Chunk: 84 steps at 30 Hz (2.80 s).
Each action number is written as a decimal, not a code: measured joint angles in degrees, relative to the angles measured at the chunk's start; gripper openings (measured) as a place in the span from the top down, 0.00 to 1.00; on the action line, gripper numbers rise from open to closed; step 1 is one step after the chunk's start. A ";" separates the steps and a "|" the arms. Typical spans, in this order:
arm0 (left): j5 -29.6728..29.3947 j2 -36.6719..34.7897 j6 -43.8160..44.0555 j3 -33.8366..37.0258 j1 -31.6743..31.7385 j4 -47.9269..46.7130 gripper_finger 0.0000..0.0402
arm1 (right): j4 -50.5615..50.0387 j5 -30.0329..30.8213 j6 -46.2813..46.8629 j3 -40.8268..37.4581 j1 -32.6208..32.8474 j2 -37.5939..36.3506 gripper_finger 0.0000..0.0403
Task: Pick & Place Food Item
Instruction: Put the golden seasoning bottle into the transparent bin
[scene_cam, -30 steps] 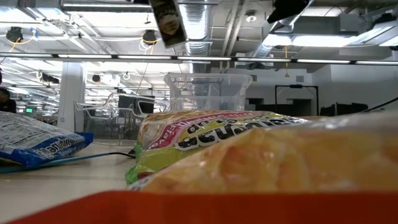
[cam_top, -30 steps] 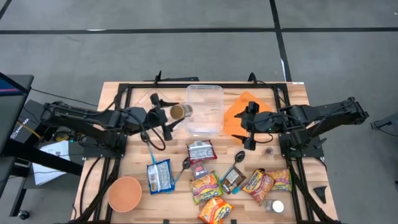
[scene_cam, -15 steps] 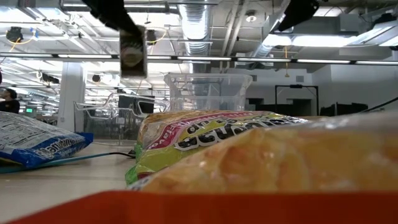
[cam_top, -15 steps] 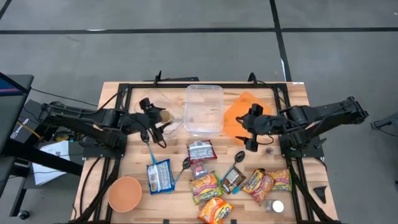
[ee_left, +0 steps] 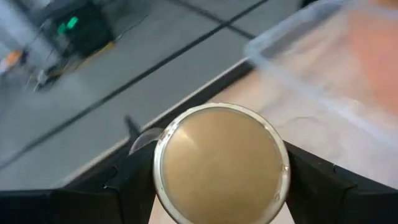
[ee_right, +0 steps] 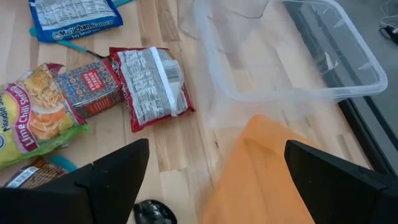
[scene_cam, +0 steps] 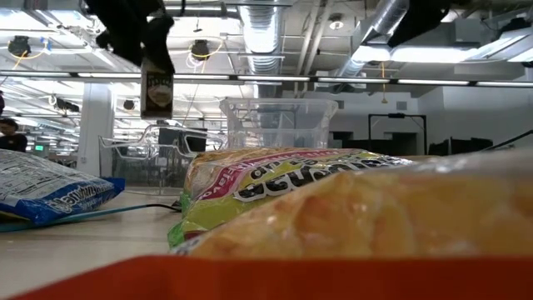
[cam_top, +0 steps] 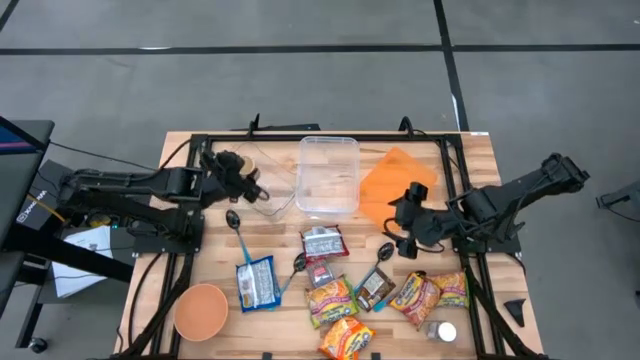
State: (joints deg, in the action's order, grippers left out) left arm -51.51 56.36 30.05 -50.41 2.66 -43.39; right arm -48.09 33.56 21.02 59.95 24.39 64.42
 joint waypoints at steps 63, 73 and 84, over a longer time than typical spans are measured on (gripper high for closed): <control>18.46 17.59 -7.13 11.95 25.76 29.27 0.33 | 7.40 4.40 -3.03 -3.57 2.86 -3.37 0.08; 14.47 17.51 -7.15 16.50 25.80 33.88 0.17 | 7.40 4.18 -3.00 -3.54 2.88 -3.37 0.08; 11.97 17.13 -8.71 16.69 25.80 36.96 0.22 | 7.84 4.11 -3.00 -3.54 2.86 -3.37 0.08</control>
State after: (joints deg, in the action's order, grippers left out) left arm -39.53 73.49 21.34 -33.71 28.47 -6.43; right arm -40.25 37.67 18.02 56.40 27.24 61.06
